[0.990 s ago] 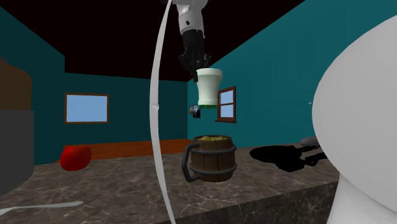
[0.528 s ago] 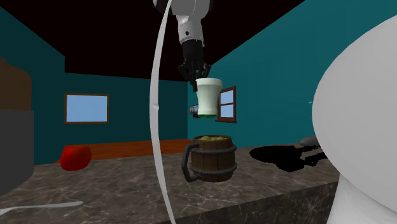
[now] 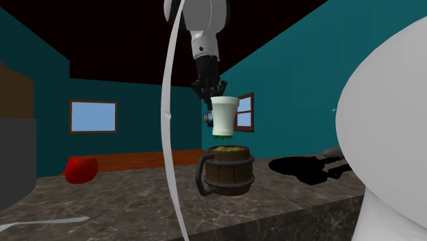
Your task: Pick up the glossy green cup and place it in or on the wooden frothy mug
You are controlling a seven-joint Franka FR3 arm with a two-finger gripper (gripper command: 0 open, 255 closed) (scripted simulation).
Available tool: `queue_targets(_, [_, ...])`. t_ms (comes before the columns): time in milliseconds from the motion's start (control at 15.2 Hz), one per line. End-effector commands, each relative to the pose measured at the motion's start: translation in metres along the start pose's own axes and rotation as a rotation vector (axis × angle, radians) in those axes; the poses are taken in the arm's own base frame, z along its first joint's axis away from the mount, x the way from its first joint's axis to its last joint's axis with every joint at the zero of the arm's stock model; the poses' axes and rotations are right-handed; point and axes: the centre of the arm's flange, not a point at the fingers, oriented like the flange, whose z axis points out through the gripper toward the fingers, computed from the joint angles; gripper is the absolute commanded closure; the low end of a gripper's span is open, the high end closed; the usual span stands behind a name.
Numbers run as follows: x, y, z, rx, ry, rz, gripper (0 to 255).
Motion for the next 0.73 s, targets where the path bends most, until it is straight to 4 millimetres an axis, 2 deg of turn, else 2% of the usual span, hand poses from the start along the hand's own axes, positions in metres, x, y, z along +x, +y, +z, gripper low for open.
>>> queue_targets(0, [0.000, -0.002, 0.011, 0.000, 0.001, 0.000, 255])
queue_targets(198, [0.000, -0.005, 0.031, 0.000, 0.001, 0.000, 255])
queue_targets(660, [0.000, -0.005, 0.031, 0.000, 0.001, 0.000, 255])
